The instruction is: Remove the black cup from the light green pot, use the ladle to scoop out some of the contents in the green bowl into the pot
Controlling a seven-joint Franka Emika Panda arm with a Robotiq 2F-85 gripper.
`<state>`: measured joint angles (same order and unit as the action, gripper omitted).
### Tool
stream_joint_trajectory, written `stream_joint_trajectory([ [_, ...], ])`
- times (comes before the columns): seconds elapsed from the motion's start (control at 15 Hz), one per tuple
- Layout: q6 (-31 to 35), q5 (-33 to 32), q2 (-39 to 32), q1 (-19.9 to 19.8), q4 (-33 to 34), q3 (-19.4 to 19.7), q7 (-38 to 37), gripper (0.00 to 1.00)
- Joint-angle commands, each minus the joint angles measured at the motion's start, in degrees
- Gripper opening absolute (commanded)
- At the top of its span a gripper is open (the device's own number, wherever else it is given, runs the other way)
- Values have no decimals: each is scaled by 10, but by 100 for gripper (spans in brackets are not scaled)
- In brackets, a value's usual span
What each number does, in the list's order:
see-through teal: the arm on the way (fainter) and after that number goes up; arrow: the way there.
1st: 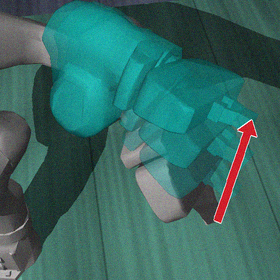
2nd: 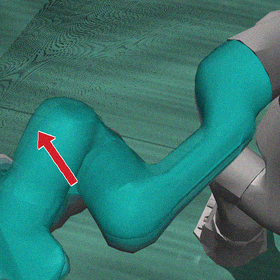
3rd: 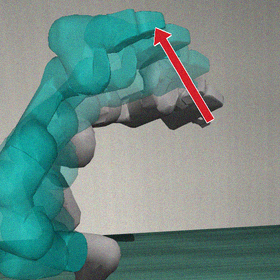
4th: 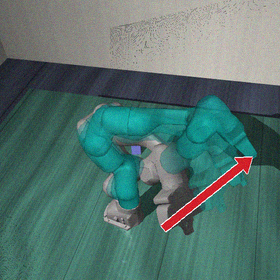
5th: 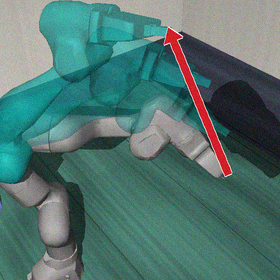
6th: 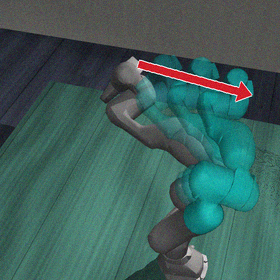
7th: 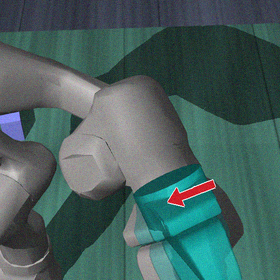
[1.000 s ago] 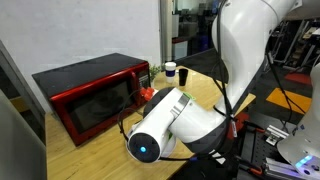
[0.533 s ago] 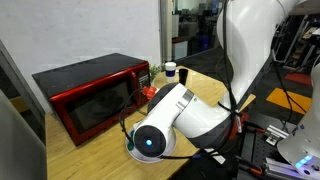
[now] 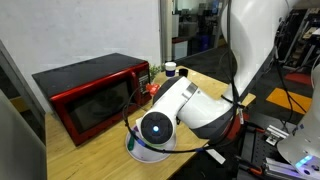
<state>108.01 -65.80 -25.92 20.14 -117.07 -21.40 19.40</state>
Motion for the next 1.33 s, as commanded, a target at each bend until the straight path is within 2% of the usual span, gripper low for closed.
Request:
stream_joint_trajectory([
  [0.0, 49, 12, 42, -18, -42, 3, 1, 6],
  [0.53, 121, 19, 85, -42, -82, 14, 3, 6],
  [1.27, 232, 68, 127, -81, -106, 47, 44, 6],
])
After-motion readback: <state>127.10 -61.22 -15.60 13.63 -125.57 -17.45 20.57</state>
